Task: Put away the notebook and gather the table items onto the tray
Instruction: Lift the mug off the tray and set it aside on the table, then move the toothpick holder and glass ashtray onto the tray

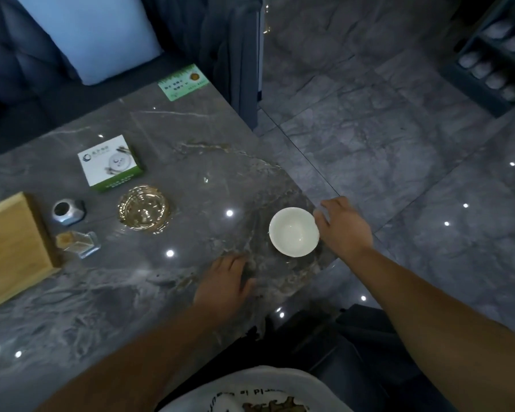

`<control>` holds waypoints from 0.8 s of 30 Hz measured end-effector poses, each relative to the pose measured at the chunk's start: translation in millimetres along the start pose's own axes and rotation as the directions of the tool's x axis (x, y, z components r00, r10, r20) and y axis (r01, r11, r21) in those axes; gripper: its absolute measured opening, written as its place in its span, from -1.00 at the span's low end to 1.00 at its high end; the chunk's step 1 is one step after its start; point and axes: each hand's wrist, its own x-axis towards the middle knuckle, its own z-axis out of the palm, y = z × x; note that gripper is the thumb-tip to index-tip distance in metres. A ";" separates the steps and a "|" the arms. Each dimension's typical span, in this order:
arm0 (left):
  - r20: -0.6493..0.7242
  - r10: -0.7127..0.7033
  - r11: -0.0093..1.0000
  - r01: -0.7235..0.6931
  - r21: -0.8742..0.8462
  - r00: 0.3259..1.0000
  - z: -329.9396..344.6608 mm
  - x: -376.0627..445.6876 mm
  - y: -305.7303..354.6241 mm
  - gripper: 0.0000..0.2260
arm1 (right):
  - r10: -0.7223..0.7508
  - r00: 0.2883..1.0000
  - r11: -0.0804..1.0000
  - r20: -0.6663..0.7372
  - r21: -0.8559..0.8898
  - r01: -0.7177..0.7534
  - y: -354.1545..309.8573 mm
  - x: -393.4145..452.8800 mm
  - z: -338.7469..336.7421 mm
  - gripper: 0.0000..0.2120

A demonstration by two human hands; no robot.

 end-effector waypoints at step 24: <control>-0.310 -0.458 0.885 0.461 -0.068 0.833 -52.4 -140.0 -143.4 -0.35 | -0.659 0.722 0.723 0.213 -0.089 0.686 -213.7 -79.5 94.5 -0.50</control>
